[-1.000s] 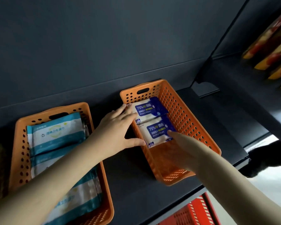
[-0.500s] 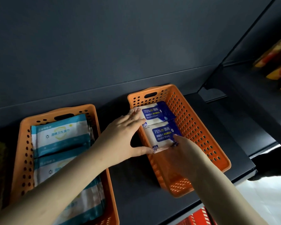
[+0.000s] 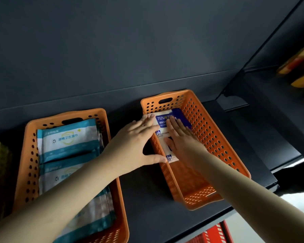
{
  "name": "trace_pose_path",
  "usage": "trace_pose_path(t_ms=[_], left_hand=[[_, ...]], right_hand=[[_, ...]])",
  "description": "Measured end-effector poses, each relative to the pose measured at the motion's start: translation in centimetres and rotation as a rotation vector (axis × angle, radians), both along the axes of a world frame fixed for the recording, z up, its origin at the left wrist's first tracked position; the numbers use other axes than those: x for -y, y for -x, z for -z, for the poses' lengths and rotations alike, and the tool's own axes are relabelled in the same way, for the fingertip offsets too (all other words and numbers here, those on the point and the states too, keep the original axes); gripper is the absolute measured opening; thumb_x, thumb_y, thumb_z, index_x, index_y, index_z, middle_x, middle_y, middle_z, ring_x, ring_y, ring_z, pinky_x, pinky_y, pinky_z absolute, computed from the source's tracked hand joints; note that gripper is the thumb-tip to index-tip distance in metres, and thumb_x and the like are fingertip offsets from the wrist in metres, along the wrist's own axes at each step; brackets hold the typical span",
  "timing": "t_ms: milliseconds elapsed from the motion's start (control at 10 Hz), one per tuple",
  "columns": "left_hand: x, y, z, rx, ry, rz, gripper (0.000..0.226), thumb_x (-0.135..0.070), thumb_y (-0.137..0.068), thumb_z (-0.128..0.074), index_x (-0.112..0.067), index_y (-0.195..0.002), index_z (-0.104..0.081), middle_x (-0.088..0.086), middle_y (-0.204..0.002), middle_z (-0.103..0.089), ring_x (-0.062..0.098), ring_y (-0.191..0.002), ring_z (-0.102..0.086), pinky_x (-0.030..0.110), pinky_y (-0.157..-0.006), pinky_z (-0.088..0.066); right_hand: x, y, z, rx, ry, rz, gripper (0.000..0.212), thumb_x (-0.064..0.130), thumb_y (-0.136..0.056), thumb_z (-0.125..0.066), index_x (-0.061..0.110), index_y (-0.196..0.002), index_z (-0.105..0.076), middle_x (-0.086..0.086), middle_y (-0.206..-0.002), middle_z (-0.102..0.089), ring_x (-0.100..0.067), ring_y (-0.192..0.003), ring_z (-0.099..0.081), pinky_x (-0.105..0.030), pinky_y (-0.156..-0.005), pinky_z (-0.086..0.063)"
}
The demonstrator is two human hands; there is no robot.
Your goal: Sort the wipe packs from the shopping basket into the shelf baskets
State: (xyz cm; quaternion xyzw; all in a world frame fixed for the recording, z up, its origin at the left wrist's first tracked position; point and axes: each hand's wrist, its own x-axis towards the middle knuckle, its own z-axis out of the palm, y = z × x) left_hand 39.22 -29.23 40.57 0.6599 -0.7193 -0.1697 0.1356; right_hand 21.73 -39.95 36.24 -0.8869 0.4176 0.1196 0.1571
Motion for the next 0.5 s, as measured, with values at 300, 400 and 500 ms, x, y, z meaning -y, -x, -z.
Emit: trace_pose_path(t_ms=[300, 400, 500], left_hand=[[-0.2, 0.0, -0.4, 0.064, -0.037, 0.022, 0.094, -0.076, -0.079, -0.039, -0.023, -0.154, -0.016, -0.005, -0.161, 0.005, 0.007, -0.144, 0.013, 0.031, -0.117, 0.004], [-0.4, -0.9, -1.4, -0.052, -0.046, -0.013, 0.076, -0.054, -0.091, -0.051, -0.025, -0.153, -0.018, -0.006, -0.162, -0.006, 0.01, -0.148, -0.006, 0.038, -0.122, -0.013], [-2.0, -3.0, -3.1, -0.1, 0.065, -0.155, 0.067, -0.042, -0.093, -0.056, -0.026, -0.151, -0.027, -0.006, -0.158, -0.026, 0.01, -0.144, -0.026, 0.031, -0.119, -0.021]], right_hand=[[0.2, -0.2, -1.4, -0.047, -0.045, -0.023, 0.064, 0.04, -0.104, -0.024, 0.022, -0.153, 0.013, 0.006, -0.16, 0.019, -0.012, -0.147, 0.015, -0.032, -0.116, 0.006], [0.3, -0.6, -4.1, 0.034, -0.112, 0.035, 0.059, 0.036, -0.103, -0.035, 0.021, -0.155, -0.012, 0.003, -0.162, -0.008, -0.021, -0.148, -0.014, -0.035, -0.118, -0.018], [-1.0, -0.6, -7.6, 0.214, 0.066, 0.123, 0.044, 0.035, -0.101, -0.042, 0.021, -0.143, -0.042, -0.005, -0.138, -0.055, -0.018, -0.109, -0.059, -0.026, -0.08, -0.047]])
